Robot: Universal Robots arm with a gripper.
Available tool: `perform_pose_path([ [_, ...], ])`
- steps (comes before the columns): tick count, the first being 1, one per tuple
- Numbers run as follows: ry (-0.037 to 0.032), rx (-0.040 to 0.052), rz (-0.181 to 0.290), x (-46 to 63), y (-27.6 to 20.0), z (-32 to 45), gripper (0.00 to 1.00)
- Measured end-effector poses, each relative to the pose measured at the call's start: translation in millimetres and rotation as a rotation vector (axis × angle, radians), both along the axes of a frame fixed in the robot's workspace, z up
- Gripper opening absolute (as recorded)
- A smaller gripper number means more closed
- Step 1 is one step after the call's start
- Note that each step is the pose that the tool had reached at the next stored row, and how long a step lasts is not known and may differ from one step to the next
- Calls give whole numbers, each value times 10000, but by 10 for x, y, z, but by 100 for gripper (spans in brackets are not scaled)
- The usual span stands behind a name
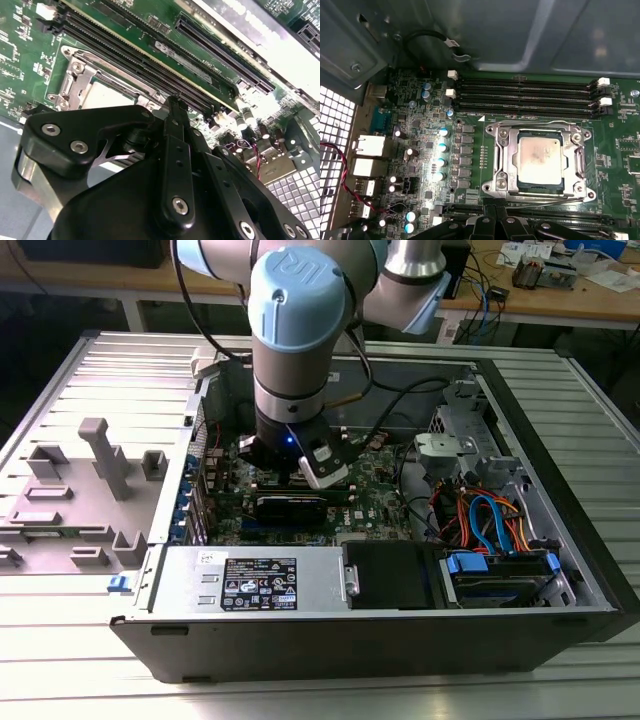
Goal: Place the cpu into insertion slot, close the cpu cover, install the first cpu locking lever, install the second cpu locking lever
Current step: 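Install the second cpu locking lever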
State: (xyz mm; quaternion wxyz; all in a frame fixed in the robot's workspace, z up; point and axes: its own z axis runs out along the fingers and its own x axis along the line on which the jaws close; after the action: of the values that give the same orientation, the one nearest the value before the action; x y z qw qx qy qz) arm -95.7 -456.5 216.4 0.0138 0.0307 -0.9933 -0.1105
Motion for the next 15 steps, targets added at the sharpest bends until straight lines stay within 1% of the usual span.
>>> perform_pose_path([
  [2,2,19,1,-3,-1,-11,11],
  [3,2,43,-2,-4,-1,-21,11],
  [6,1,149,-7,-4,-1,-56,11],
  [12,1,245,-84,-16,0,-92,11],
  [15,1,279,-130,-17,0,-106,11],
])
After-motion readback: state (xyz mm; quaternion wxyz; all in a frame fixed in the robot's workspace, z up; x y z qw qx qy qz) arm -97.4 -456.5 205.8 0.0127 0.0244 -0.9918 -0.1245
